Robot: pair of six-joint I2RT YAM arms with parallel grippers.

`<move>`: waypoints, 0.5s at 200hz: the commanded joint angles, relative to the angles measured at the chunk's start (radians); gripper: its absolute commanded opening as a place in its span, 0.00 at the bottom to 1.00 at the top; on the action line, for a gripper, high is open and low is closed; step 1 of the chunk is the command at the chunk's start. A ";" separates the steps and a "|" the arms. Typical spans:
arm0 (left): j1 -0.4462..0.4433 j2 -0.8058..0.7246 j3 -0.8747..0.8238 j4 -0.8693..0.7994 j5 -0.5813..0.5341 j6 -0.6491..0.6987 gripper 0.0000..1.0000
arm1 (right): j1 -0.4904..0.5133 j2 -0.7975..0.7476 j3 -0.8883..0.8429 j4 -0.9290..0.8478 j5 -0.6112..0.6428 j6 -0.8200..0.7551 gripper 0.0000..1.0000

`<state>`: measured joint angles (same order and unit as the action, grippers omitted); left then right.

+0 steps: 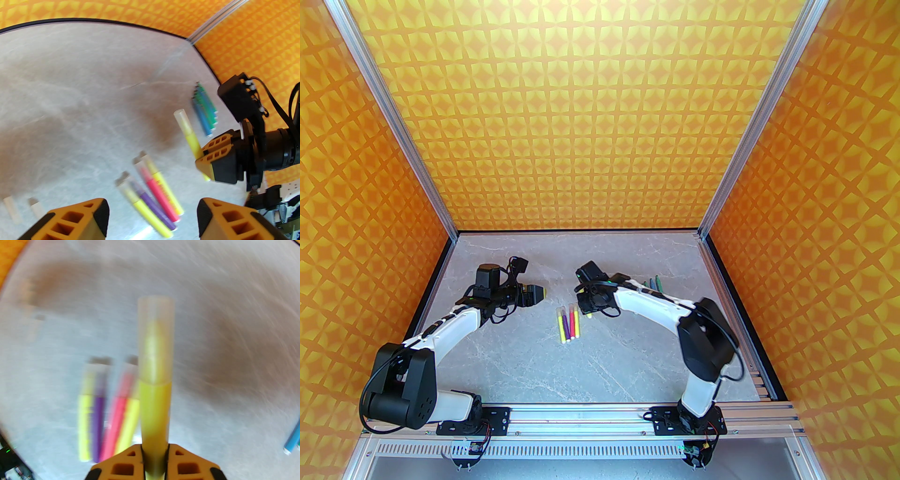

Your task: Open the pen caps

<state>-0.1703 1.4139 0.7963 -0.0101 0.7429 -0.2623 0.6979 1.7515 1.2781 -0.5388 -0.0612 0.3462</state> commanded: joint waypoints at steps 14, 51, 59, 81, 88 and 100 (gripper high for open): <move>-0.002 0.009 -0.004 0.097 0.126 -0.069 0.65 | -0.005 -0.066 -0.070 0.194 -0.159 -0.053 0.00; -0.027 0.030 -0.004 0.162 0.178 -0.111 0.63 | 0.004 -0.116 -0.134 0.315 -0.210 -0.052 0.00; -0.031 0.035 -0.004 0.177 0.183 -0.123 0.63 | 0.006 -0.127 -0.144 0.337 -0.223 -0.052 0.00; -0.046 0.054 -0.002 0.219 0.188 -0.154 0.61 | 0.008 -0.139 -0.156 0.363 -0.251 -0.057 0.00; -0.049 0.061 0.000 0.232 0.189 -0.166 0.61 | 0.010 -0.139 -0.155 0.365 -0.260 -0.061 0.00; -0.053 0.072 0.002 0.255 0.191 -0.185 0.60 | 0.013 -0.139 -0.160 0.370 -0.272 -0.066 0.00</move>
<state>-0.2104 1.4612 0.7963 0.1646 0.8982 -0.3904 0.7010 1.6409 1.1297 -0.2398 -0.2733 0.3035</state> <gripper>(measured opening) 0.609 0.143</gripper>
